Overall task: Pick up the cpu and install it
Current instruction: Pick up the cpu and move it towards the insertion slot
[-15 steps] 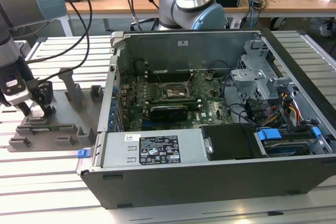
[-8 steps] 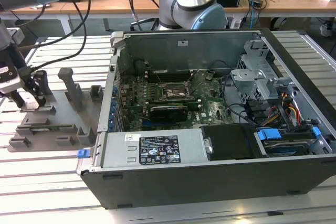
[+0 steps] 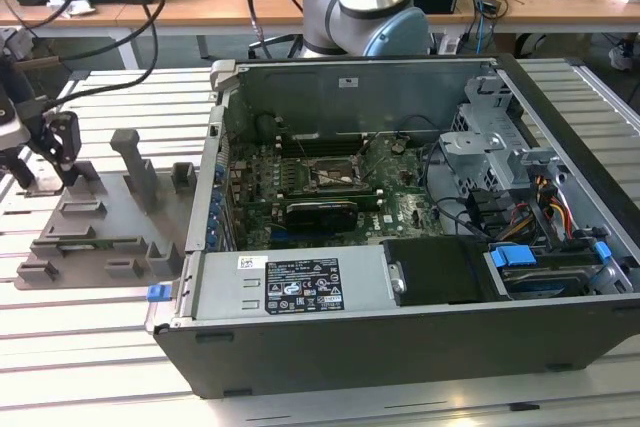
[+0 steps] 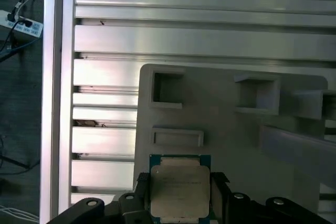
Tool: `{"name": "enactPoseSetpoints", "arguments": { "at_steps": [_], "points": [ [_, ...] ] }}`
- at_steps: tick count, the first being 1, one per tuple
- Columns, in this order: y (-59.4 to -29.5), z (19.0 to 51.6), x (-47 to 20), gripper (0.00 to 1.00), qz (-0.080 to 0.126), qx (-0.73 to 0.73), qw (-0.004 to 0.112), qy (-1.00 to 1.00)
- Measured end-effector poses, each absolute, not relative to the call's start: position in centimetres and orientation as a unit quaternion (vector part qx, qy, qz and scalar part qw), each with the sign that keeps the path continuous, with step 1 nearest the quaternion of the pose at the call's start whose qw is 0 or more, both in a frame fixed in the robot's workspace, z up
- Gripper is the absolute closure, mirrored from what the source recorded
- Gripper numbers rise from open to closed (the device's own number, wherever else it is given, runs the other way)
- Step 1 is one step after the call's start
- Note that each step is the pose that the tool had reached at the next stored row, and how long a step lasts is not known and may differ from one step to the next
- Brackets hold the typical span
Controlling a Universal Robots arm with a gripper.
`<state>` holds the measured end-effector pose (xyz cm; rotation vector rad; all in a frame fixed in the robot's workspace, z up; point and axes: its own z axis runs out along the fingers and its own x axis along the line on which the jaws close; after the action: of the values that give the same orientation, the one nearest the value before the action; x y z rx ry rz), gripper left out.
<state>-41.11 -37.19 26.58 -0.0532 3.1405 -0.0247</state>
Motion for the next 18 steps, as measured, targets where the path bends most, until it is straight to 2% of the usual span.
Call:
{"name": "enactPoseSetpoints", "arguments": {
  "at_steps": [7, 18],
  "points": [
    [-37.2, 27.8, -41.1, 0.45, -0.008, -0.017, 0.0, 1.0],
    [-37.2, 31.6, -41.1, 0.45, -0.008, -0.017, 0.0, 1.0]
  ]
}}
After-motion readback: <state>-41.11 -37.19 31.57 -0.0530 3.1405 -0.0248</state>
